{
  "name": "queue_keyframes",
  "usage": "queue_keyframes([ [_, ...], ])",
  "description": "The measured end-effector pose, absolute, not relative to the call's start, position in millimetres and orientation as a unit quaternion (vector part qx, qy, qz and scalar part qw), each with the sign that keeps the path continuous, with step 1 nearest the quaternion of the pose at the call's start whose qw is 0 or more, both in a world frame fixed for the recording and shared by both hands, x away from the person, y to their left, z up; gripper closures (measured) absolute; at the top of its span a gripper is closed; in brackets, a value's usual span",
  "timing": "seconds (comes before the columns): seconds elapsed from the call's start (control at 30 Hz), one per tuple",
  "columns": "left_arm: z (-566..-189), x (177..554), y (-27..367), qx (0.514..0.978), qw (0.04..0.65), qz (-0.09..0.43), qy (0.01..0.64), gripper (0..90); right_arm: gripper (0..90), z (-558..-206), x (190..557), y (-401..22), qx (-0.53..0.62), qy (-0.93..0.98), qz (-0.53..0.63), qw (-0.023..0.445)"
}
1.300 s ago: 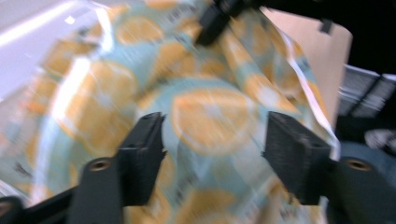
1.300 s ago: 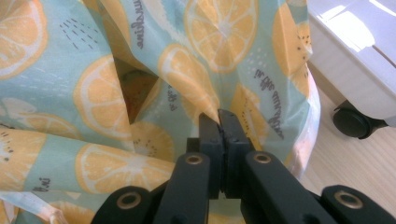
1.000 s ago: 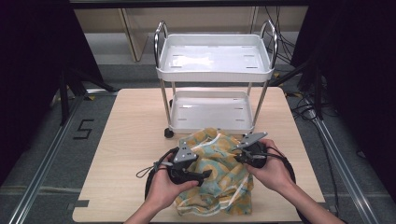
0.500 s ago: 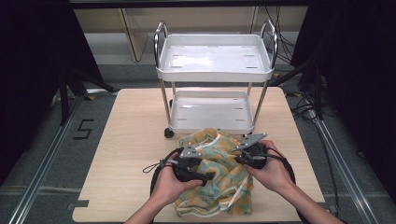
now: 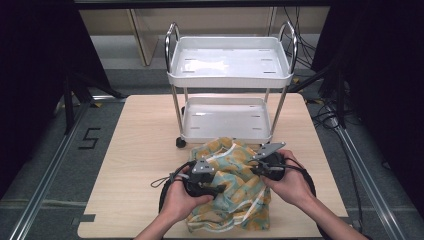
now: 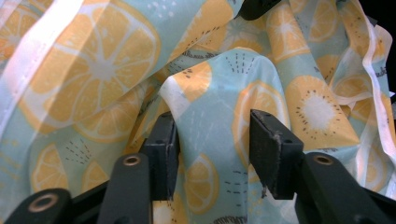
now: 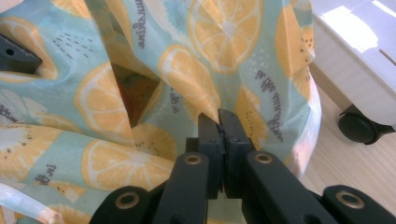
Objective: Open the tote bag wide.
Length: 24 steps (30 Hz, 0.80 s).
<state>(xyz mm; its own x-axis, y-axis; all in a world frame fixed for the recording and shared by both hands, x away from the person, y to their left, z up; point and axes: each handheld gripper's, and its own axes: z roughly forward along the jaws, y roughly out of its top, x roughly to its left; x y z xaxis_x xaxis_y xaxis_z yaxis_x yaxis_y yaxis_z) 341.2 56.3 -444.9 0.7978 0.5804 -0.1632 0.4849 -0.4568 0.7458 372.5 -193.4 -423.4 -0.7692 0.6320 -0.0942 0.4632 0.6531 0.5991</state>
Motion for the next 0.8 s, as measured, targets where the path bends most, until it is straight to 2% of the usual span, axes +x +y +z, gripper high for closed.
queue_keyframes([
  [0.4,-441.6,340.9,59.2,0.863,0.411,0.065,0.287,87.7,90.0,-423.3,374.5,-188.6,0.304,0.899,0.28,0.146],
  [0.63,-437.2,330.9,58.2,0.873,0.399,0.056,0.276,89.6,90.0,-416.7,377.9,-189.7,0.309,0.898,0.277,0.145],
  [0.8,-438.4,316.9,56.2,0.87,0.415,0.035,0.263,89.6,90.0,-418.7,378.5,-191.0,0.317,0.894,0.279,0.149],
])
